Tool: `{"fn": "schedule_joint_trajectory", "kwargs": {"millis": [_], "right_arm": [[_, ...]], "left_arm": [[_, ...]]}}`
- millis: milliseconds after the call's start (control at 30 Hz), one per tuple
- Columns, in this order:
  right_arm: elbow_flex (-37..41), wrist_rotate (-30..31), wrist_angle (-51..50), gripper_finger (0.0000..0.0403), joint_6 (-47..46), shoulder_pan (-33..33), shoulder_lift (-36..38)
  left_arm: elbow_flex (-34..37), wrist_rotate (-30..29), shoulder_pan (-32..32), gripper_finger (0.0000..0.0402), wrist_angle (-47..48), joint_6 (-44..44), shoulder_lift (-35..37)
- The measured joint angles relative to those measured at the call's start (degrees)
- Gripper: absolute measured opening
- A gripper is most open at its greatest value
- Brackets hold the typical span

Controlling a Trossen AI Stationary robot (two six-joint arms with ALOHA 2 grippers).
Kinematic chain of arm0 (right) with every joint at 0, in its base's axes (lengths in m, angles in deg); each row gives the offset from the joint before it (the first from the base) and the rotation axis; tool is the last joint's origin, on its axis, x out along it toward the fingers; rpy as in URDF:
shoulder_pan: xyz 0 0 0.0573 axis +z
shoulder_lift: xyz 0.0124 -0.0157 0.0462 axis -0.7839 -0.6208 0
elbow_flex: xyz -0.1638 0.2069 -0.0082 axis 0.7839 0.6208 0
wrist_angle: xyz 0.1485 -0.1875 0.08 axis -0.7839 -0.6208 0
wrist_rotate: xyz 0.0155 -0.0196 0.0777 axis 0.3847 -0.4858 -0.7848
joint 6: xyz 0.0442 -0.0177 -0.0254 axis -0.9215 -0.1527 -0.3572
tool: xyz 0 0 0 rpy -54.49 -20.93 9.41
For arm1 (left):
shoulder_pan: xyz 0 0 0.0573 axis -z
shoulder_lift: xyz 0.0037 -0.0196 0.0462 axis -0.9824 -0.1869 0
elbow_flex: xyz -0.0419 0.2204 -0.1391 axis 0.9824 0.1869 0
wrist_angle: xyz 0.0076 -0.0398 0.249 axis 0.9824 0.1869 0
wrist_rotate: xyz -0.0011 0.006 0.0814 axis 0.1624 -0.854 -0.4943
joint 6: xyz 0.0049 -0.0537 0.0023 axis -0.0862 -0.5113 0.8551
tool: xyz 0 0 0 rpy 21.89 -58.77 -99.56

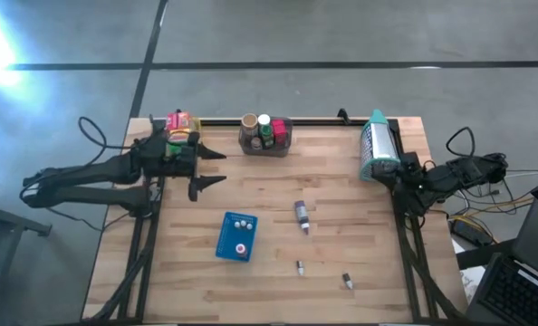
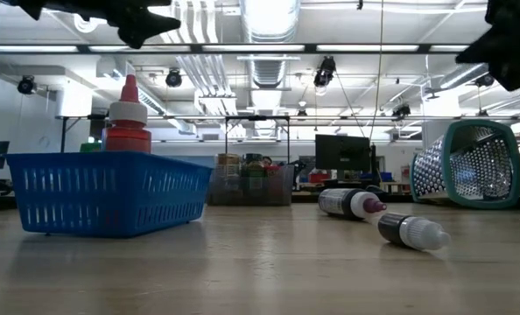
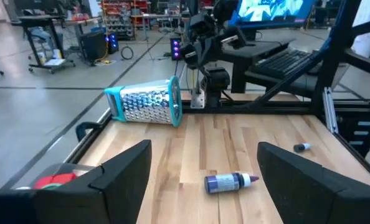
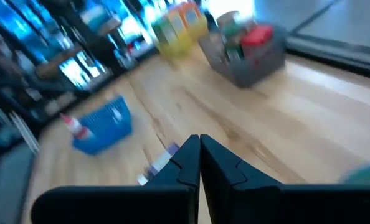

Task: Pick & Place Kitchen Items
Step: Put the large purple food coloring bottle into the blue bin

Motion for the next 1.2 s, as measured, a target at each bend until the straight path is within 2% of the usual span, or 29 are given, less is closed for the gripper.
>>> {"fn": "schedule_joint_trajectory", "kwargs": {"millis": [100, 233, 300, 567, 800, 867, 933, 1100, 1200], "right_arm": [[0.0, 1.3, 6.7, 0.0008, 3.5, 0.0, 0.0], [0.0, 7.5, 17.9, 0.0008, 17.3, 0.0, -0.6], [0.0, 8.3, 23.8, 0.0008, 26.0, 0.0, -0.9], [0.0, 10.3, 47.2, 0.0008, 56.7, 0.0, -5.7], [-0.3, 11.0, 68.9, 0.0008, 72.5, 0.0, -16.1], [-2.2, 11.2, 68.4, 0.0008, 72.2, 0.0, -19.3], [-5.0, 14.2, 65.0, 0.0008, 70.0, 0.0, -22.6], [-14.7, 24.6, 49.5, 0.0009, 61.3, 0.0, -32.3], [-20.9, 27.7, 39.0, 0.0013, 53.2, 0.0, -38.2]], "left_arm": [[0.4, -3.7, 0.0, 0.0296, 2.2, 0.9, 3.4], [0.4, -8.6, 0.0, 0.0296, 5.9, 3.7, 7.5], [0.4, -9.7, 0.0, 0.0296, 7.4, 4.4, 8.6], [0.4, -9.8, 0.0, 0.0296, 8.5, 4.6, 10.2], [0.4, -9.7, 0.0, 0.0296, 8.5, 4.5, 9.9], [0.5, -9.7, 0.0, 0.0296, 8.4, 4.5, 9.8], [0.5, -9.7, 0.0, 0.0296, 8.4, 4.5, 9.6], [0.5, -9.7, 0.0, 0.0296, 8.4, 4.4, 9.3], [0.5, -9.7, 0.0, 0.0296, 8.4, 4.4, 9.0]]}}
